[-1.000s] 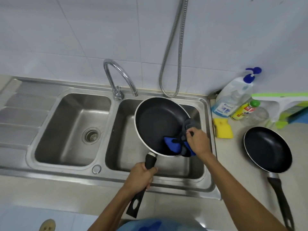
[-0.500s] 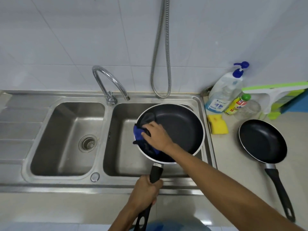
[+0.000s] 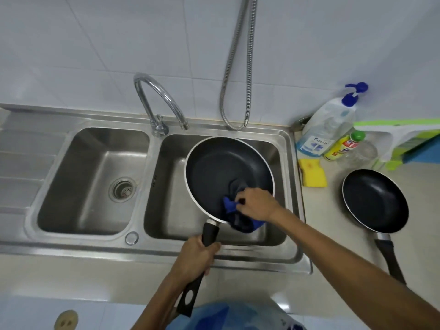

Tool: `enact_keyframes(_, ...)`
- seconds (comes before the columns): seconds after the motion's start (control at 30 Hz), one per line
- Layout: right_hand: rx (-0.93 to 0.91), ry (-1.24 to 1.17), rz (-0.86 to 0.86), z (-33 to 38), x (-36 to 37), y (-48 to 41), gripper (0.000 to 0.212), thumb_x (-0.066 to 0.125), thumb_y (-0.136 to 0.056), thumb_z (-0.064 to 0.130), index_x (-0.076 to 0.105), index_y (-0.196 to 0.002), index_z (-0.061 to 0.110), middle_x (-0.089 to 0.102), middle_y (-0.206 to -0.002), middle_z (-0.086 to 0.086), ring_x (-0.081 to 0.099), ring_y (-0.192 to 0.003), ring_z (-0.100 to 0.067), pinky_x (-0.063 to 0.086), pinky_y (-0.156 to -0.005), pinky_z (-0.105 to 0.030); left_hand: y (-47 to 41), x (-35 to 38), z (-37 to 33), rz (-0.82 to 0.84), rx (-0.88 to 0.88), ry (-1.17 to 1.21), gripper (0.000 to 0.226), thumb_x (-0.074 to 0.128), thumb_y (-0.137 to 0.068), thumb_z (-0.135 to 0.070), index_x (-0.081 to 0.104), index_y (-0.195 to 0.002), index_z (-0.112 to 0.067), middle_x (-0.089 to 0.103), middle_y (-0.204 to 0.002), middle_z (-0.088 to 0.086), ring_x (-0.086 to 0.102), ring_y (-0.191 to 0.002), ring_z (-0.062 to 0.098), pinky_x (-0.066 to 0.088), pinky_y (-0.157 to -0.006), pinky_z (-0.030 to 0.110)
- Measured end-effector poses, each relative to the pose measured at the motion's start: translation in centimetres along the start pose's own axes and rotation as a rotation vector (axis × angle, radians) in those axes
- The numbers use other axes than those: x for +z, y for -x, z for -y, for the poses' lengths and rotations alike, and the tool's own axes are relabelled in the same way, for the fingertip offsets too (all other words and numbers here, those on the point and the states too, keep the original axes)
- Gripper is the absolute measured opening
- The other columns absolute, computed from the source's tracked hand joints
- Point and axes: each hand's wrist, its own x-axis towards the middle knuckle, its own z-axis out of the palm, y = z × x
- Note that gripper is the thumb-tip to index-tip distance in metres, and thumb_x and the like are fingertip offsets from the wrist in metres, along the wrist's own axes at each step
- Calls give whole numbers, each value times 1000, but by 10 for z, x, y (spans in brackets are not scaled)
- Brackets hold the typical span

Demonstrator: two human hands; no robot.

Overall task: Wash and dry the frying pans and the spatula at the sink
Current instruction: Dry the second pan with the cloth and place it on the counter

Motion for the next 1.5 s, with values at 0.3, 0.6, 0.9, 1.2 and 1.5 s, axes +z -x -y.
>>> enact_keyframes(0.3,-149,-86,-276,73,-15,-60,25,52,-96,34,71,-109,24,65,-113,-4,62,-102,-32,52,-78,-41,35,26,6,-15,-68,9,24,64,-91,-19,52,-71,-13,50,-48,2,42,-39,20,36,-41,26)
enact_keyframes(0.6,55,370,-479,-27,-10,-58,15,68,-86,24,71,-99,18,64,-108,-5,58,-95,-36,51,-59,-38,31,-3,17,-85,-53,62,28,64,-92,-15,46,-71,-13,46,-49,3,39,-40,19,34,-43,27)
enact_keyframes(0.9,67,-194,-84,40,20,42,27,50,-96,37,71,-110,27,70,-118,-4,65,-105,-30,50,-86,-37,17,-9,17,3,-4,-54,32,66,-93,-28,50,-69,-13,51,-50,1,47,-40,20,39,-45,28)
enact_keyframes(1.2,-59,-90,-328,45,-5,81,24,47,-98,44,64,-113,34,58,-115,12,59,-99,-15,53,-82,-34,22,-28,7,9,18,62,43,62,-97,-16,43,-59,-14,41,-43,8,38,-34,19,33,-41,25)
enact_keyframes(1.5,237,-63,-578,-36,-33,16,21,53,-95,31,67,-108,23,67,-107,-6,64,-97,-33,52,-84,-40,44,-72,22,104,19,63,32,59,-100,-14,42,-74,-11,40,-47,8,36,-35,17,31,-41,23)
